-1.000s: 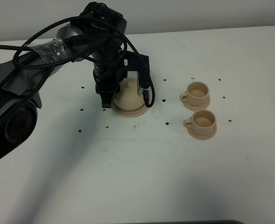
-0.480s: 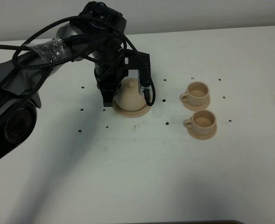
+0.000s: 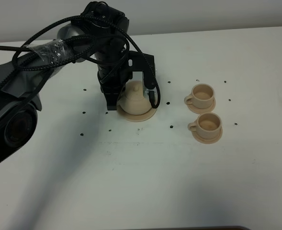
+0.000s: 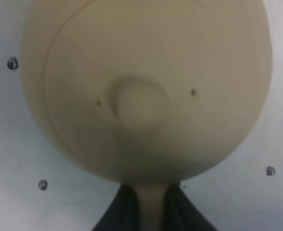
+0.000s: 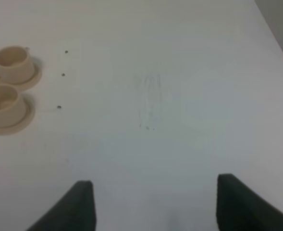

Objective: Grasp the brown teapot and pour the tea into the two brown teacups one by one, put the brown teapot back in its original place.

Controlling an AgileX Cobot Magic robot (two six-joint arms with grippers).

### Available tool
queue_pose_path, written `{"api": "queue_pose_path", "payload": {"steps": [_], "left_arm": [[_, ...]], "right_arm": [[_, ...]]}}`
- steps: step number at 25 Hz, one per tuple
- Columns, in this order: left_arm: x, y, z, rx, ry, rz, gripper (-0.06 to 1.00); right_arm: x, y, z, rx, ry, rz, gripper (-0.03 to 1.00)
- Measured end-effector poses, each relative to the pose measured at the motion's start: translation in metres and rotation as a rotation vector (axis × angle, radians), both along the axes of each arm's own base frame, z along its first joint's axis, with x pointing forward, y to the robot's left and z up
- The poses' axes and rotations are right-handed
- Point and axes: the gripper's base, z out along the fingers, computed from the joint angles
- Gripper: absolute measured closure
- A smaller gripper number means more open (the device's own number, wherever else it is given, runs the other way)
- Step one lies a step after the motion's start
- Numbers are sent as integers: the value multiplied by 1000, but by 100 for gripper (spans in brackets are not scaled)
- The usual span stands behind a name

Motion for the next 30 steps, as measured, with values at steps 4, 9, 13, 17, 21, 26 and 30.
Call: {"api": "queue_pose_path", "payload": {"steps": [4,9,13,17,21,26,30], "left_arm": [[-1,-1,3,-19,5,19,81],[-5,-2,9,-53,31,34,81],[-4,2,10,-52,46,47,81],[-4,5,15,-56,37,52,81],[-6,4,34,-90,4,51,81],[-17,-8,62,-163,-44,28,81],[-26,-22,70,-169,-58,-37,81]], "right_arm": [[0,0,0,0,0,0,44],[0,0,0,0,0,0,44],[0,0,0,0,0,0,44],[0,0,0,0,0,0,44],[0,0,0,0,0,0,44],[0,0,0,0,0,0,44],[0,0,0,0,0,0,44]]}}
